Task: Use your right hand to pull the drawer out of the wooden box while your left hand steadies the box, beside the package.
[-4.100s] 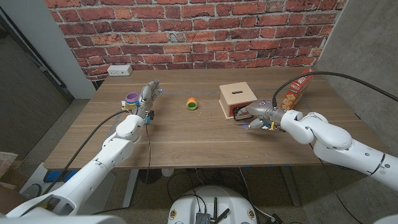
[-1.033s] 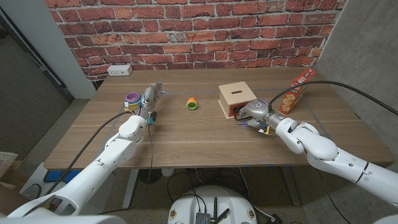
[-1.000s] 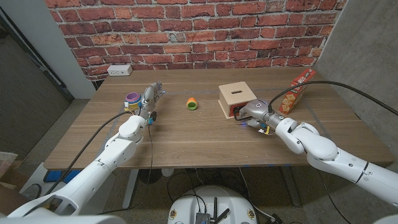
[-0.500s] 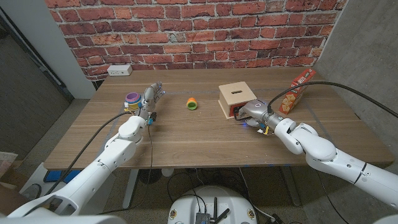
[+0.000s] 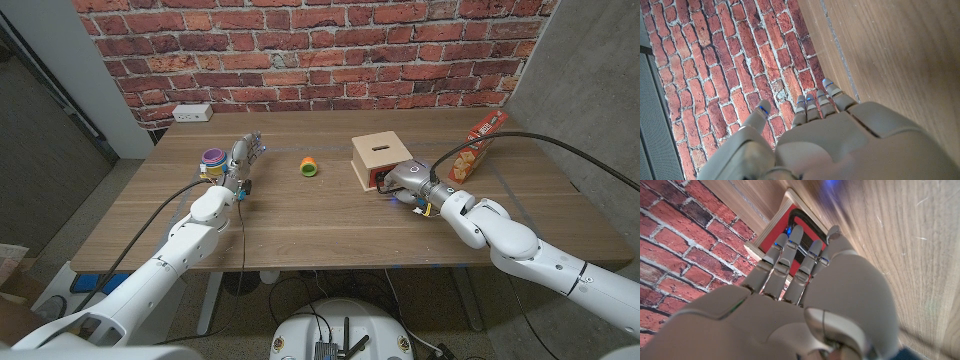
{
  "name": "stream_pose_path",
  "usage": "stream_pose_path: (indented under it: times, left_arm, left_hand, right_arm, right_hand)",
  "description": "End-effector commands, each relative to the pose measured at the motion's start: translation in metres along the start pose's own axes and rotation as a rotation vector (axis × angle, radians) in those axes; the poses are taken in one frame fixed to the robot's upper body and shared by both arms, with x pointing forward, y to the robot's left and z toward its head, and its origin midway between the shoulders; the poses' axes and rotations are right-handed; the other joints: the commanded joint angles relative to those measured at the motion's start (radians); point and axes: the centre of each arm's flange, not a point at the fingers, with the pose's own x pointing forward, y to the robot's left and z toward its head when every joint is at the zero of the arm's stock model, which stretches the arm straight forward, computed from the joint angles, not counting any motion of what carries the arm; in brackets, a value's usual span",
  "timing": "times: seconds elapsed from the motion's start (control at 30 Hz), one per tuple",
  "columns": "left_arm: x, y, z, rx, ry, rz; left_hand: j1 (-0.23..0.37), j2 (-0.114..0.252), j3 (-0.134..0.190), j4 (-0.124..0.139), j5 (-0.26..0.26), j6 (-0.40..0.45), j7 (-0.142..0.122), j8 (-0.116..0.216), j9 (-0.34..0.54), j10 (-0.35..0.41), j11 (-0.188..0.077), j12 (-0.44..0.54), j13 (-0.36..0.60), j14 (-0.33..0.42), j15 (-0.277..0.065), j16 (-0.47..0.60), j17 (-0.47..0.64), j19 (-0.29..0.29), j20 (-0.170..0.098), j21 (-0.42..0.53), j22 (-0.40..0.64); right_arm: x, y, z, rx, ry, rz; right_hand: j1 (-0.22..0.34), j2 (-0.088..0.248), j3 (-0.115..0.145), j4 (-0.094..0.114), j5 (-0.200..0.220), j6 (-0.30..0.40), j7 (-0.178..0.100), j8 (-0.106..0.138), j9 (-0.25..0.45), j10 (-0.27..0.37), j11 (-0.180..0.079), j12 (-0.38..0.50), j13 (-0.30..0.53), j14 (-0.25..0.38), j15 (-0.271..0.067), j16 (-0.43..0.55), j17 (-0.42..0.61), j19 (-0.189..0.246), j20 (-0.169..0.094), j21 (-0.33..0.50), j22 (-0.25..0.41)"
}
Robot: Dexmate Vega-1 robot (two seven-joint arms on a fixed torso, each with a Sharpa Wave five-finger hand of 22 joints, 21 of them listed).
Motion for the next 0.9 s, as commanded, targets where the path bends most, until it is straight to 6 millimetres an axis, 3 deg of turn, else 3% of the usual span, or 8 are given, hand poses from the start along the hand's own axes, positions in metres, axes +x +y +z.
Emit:
stream_pose_path:
  times: [0.03,0.33,0.9]
  left_arm:
    - [0.0,-0.001,0.0,0.0,-0.002,-0.002]
    - [0.002,-0.003,0.008,0.013,-0.018,-0.009]
    - [0.018,-0.017,0.043,0.121,-0.094,-0.107]
  left_hand:
    - [-0.008,0.058,0.004,0.003,0.0,0.013,0.0,0.004,0.001,0.006,0.001,-0.001,0.004,0.004,-0.001,0.001,0.003,0.008,-0.042,0.005,0.005]
    - [-0.008,0.058,0.005,0.003,0.0,0.014,0.001,0.003,0.002,0.006,0.003,-0.002,0.004,0.005,-0.001,0.0,0.003,0.01,-0.042,0.005,0.005]
    - [-0.006,0.058,0.008,0.0,0.0,0.018,0.001,0.004,0.002,0.01,0.003,-0.002,0.004,0.01,0.002,0.0,0.002,0.012,-0.045,0.004,0.005]
  right_arm:
    - [0.001,0.0,-0.002,0.016,0.004,-0.003]
    - [0.002,0.0,-0.003,0.017,0.006,0.0]
    - [0.002,-0.001,-0.004,0.017,0.007,-0.01]
  right_hand:
    - [0.002,0.016,-0.004,0.0,-0.001,0.019,-0.001,0.013,0.004,0.016,-0.001,0.003,0.003,0.02,-0.13,-0.007,0.006,0.009,-0.13,0.007,0.003]
    - [0.016,0.027,-0.007,-0.003,-0.006,0.023,0.001,0.013,0.0,0.039,-0.001,-0.001,0.003,0.055,-0.131,-0.012,0.022,-0.003,-0.13,0.003,0.002]
    - [0.033,0.052,-0.017,-0.003,-0.014,0.085,0.002,0.045,0.004,0.097,0.0,-0.001,0.008,0.116,-0.132,-0.027,0.063,-0.009,-0.128,-0.002,0.001]
